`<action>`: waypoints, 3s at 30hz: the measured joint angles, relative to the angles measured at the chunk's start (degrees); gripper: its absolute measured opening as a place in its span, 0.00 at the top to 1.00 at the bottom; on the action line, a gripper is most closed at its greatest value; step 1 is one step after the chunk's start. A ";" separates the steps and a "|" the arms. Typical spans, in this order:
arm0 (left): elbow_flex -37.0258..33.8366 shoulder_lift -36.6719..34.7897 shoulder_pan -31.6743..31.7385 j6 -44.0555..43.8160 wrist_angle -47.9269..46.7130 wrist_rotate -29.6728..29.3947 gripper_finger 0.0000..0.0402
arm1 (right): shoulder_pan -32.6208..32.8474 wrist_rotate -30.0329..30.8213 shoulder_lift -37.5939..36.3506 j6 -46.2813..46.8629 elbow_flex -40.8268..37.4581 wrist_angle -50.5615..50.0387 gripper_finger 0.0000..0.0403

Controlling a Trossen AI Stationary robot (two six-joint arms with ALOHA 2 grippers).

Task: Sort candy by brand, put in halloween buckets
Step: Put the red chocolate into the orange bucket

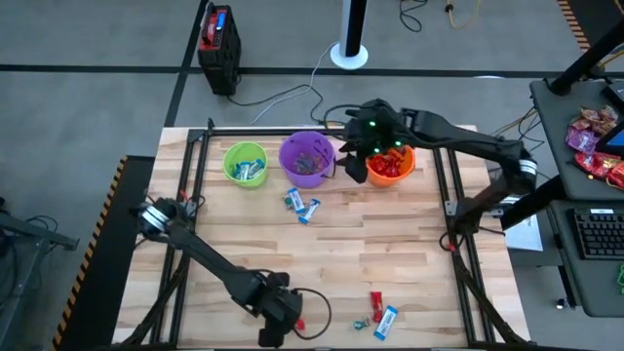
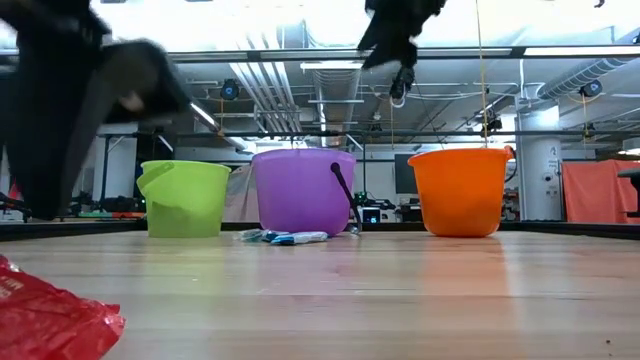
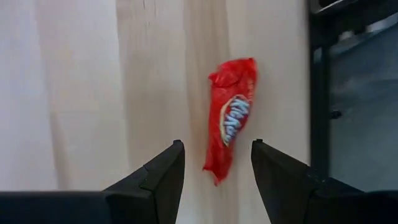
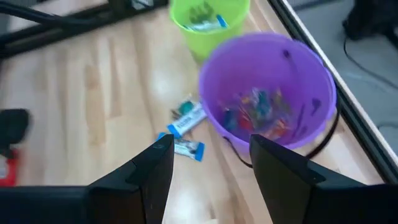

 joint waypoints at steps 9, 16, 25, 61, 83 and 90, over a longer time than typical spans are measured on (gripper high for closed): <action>1.88 5.64 -0.02 -0.25 0.04 -0.65 0.71 | 5.41 5.91 -7.95 0.55 -0.01 -2.01 0.50; 1.92 3.90 0.13 -0.63 0.01 -0.76 0.97 | 6.81 7.54 -12.29 0.78 -0.02 -5.89 0.50; 1.92 -14.62 6.35 -4.75 -4.06 -11.08 0.98 | 11.23 0.55 -21.27 -0.70 -7.64 -1.04 0.50; 1.89 -26.43 29.18 30.96 32.09 -26.90 0.97 | 20.78 18.37 -13.25 0.09 -24.17 61.39 0.69; 1.81 -27.32 29.49 9.14 -7.29 -34.98 0.57 | 13.17 57.20 -15.07 20.65 -22.01 8.33 0.89; 1.81 -27.48 29.46 7.16 -14.75 -32.60 0.56 | 4.75 52.42 -9.27 43.16 -22.27 -14.58 0.75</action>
